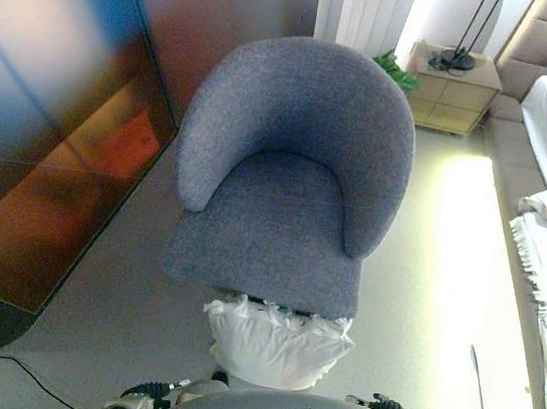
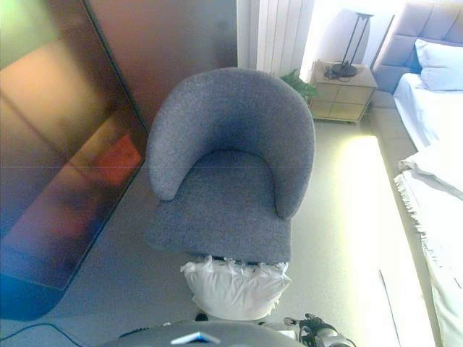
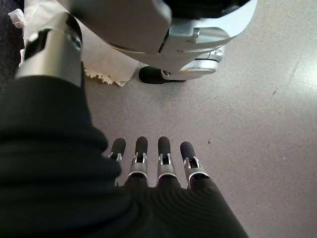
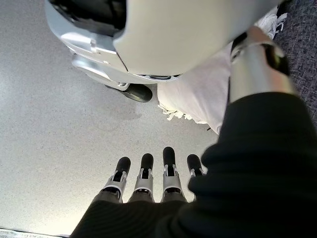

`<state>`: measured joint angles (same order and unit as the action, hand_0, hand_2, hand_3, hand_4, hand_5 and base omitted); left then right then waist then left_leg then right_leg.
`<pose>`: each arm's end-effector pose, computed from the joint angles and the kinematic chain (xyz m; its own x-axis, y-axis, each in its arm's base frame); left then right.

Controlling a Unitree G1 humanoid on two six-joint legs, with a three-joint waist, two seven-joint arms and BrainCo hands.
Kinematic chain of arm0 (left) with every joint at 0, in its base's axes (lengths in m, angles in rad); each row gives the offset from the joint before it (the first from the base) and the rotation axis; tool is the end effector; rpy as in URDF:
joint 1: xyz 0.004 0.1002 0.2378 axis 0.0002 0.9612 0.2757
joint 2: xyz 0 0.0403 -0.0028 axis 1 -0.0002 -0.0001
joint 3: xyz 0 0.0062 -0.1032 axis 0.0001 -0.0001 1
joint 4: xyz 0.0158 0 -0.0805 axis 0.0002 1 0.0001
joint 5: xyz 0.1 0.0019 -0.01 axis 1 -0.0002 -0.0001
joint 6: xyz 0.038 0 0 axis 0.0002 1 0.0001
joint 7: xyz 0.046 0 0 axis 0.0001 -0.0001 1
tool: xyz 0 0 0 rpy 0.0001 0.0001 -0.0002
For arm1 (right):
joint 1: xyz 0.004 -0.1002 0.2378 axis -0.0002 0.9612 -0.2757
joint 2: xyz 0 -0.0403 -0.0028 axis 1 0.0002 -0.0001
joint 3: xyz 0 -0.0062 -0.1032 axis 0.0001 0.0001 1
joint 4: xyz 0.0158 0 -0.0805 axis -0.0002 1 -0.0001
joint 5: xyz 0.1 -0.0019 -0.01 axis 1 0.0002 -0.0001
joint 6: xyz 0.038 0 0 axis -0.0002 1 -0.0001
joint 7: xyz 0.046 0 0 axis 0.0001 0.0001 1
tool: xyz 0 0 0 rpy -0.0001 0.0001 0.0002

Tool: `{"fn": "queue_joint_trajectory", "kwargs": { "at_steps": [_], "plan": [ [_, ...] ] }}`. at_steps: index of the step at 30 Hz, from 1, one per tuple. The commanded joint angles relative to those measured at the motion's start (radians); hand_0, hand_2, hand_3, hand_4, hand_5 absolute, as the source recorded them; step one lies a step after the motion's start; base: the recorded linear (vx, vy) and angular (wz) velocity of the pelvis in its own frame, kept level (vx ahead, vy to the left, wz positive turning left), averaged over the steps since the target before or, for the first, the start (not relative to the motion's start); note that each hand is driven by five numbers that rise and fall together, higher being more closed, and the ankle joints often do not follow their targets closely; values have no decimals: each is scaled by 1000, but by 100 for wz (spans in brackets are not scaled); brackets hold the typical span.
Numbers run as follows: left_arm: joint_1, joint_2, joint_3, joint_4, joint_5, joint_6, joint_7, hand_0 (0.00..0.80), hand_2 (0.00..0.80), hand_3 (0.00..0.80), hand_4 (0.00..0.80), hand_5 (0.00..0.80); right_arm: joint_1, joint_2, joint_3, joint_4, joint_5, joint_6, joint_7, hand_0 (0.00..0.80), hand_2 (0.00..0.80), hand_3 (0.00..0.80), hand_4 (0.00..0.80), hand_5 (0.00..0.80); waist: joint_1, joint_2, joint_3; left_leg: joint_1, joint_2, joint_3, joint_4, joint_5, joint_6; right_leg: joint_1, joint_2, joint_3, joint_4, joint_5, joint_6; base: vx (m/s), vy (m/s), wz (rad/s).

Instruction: Pick up the cushion and take it to the sofa

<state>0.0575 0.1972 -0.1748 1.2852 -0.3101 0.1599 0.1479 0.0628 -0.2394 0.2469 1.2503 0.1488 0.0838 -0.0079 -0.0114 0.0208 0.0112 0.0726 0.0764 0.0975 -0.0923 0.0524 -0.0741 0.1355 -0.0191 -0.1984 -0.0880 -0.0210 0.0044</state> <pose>0.0326 0.2096 -0.1252 0.0454 0.2697 -0.9619 -0.1401 0.9551 0.2612 0.0394 -0.2202 -0.1218 0.1647 -0.1740 -0.9709 -0.0986 0.9765 -0.1917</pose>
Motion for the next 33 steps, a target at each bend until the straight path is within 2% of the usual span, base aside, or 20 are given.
{"fn": "queue_joint_trajectory", "kwargs": {
  "at_steps": [1, 26, 30, 33],
  "plan": [
    [-60, -1, -5, 56, -32, -20, 12, 0, 0, 0, 0, 0, -51, 41, 15, 29, 2, 6, 2, 0, 0, 0, 0, 0, 7, -36, 29, 18, -56, 32, 5, -73, 55, -53, -66, 37, 2, 48, 84, 0, 0, 0],
    [-49, 14, 14, 57, -13, -36, 22, 0, 0, 0, 0, 0, -41, 24, 5, 31, -19, -9, 14, 0, 0, 0, 0, 0, 13, -44, 29, 20, -58, 30, 5, -73, 55, -50, -67, 35, 1, 50, 86, 14, 2, 0],
    [-59, 16, 16, 46, -14, -42, 21, 0, 0, 0, 0, 0, -53, 23, 12, 7, -2, -32, 4, 0, 0, 0, 0, 0, 13, -43, 50, 3, -58, 33, 22, -70, 58, -73, -70, 41, 38, 39, 83, 60, 7, 0],
    [-105, 22, -11, 21, -51, -78, 19, 0, 0, 0, 0, 0, -107, 12, 38, -41, 73, -45, -23, 0, 0, 0, 0, 0, 20, -42, 104, -102, -59, 25, 122, -78, 66, -178, -74, 41, 141, 16, 64, -127, 9, -1]
  ]
}}
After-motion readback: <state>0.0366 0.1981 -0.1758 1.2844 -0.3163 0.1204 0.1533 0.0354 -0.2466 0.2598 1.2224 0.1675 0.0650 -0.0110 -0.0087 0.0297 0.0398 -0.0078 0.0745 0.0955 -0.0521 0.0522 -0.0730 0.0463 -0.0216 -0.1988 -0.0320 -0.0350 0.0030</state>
